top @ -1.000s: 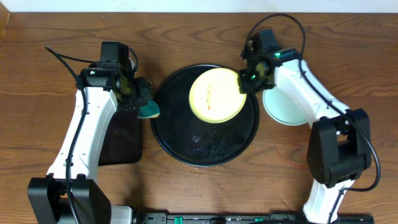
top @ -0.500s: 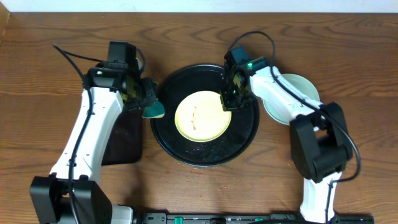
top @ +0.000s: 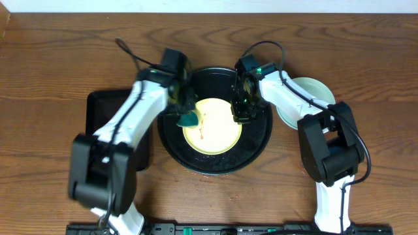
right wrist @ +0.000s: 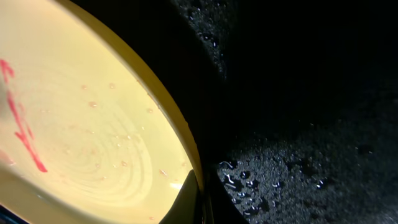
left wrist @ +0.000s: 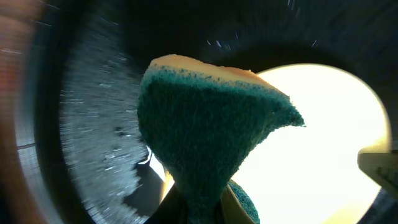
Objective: Clean dirty plates on tray and stack at the side
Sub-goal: 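Bring the held sponge over the yellow plate with the left gripper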
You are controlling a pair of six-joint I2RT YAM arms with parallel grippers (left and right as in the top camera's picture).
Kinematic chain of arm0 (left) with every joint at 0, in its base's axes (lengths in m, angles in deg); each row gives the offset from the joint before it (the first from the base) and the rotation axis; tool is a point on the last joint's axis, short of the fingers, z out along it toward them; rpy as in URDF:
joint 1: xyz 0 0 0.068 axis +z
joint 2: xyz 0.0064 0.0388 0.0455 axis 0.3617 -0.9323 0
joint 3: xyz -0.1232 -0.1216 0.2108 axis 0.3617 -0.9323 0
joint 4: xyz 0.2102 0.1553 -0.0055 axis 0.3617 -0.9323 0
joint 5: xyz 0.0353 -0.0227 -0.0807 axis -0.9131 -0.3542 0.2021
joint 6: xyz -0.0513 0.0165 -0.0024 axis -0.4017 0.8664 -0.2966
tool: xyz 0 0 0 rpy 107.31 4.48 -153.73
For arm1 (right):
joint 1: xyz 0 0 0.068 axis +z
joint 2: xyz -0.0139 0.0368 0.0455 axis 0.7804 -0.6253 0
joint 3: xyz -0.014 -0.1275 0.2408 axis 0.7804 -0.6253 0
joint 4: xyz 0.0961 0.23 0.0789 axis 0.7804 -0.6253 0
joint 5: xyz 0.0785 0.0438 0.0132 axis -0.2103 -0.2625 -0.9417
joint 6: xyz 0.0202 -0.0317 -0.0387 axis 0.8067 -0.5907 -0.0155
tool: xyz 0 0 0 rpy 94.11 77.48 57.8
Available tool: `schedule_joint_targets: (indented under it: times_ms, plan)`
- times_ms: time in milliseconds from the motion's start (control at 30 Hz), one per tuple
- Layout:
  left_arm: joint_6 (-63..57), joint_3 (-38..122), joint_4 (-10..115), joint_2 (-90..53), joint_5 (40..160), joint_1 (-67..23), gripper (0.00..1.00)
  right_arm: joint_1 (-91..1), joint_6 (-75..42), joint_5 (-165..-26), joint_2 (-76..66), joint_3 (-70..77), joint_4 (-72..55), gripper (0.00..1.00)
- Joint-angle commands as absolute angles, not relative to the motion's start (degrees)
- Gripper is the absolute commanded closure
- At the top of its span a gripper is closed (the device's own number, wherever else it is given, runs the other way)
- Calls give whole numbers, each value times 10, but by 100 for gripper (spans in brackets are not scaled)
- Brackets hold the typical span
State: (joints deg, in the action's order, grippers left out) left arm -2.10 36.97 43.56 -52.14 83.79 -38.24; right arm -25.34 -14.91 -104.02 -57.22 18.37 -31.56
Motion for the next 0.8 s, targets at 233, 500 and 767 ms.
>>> schedule_joint_targets:
  times_ms: [233,500,767]
  plan:
    - [-13,378,430,-615,833,-410,93,-254,-141,-1059,-605,181,-314,99]
    - [-9,378,421,-623,887,-421,93,-254,-142,-1058,-605,181,-314,98]
    - [-9,378,418,-623,958,-481,93,-254,-146,-1058,-605,181,-314,97]
